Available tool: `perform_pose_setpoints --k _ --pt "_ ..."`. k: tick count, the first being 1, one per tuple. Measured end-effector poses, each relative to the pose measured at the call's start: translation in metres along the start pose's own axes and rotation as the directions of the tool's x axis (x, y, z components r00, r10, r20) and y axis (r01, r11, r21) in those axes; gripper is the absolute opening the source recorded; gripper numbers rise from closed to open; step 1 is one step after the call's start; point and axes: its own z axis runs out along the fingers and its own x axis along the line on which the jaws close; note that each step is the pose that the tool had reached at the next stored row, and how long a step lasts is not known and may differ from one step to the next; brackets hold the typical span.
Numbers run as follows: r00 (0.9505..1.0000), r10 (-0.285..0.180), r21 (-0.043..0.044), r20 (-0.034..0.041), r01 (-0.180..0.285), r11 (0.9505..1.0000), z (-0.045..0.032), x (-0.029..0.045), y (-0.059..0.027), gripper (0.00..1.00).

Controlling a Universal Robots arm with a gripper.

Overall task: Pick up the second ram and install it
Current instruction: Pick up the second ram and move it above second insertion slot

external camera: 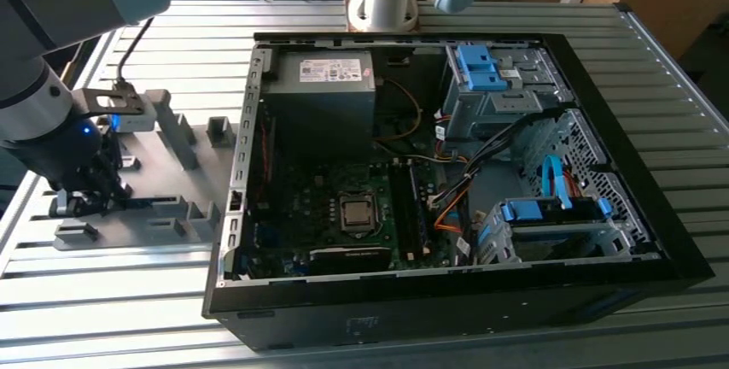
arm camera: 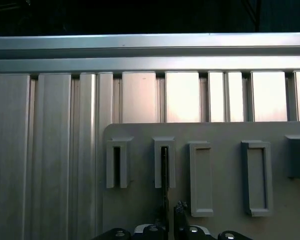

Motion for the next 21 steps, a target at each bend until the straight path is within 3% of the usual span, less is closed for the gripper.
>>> perform_pose_setpoints --k 2,9,14,21 --pt "1.0 0.0 -0.0001 -0.0045 0.0 1.0 -0.0001 0.0001 0.0 0.22" --pt "1.0 0.0 -0.0002 -0.0049 0.0 1.0 -0.0002 0.0 0.0001 0.22" --pt "1.0 0.0 -0.0006 0.0055 0.0 1.0 -0.0002 0.0 0.0001 0.22" --pt "1.0 0.0 -0.0005 0.0066 0.0 1.0 -0.0001 0.0 0.0001 0.22"
